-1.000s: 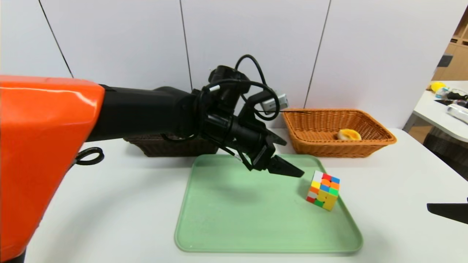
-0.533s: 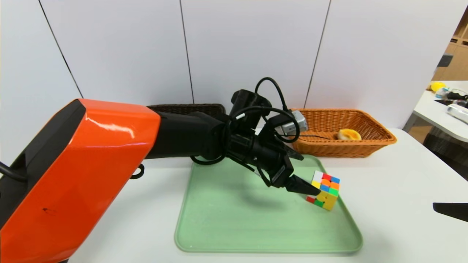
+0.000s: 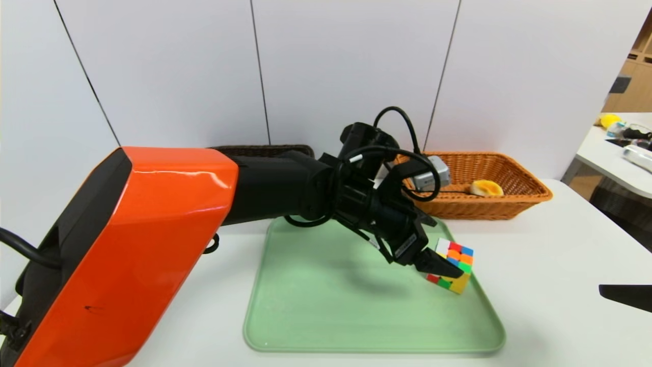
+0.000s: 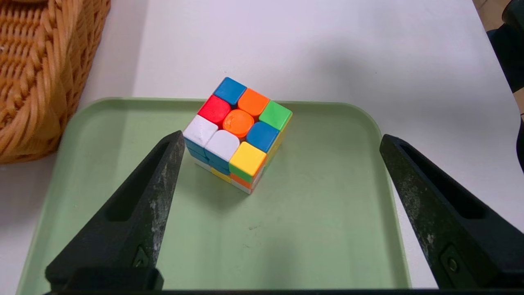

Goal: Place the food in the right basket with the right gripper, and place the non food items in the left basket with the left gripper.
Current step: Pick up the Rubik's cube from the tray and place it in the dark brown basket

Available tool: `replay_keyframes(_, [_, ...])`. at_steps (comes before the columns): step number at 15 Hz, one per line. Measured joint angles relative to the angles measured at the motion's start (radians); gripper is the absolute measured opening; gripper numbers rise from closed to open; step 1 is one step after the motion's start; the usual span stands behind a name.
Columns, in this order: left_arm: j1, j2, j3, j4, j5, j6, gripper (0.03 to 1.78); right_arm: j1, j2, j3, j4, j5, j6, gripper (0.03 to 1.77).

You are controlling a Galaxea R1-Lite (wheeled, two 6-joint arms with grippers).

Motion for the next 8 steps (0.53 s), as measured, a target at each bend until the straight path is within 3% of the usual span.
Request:
replay_keyframes(4, [-0.049,0.026,-0.034,0.049,0.161,0.0,1.69,0.001,-0.002,0.002,0.0,0.013,0.0,1.7])
replay_keyframes(8, [-0.061,0.042,-0.037,0.036,0.181,-0.001,1.69,0.001,-0.01,0.007,0.004,0.03,0.001,1.7])
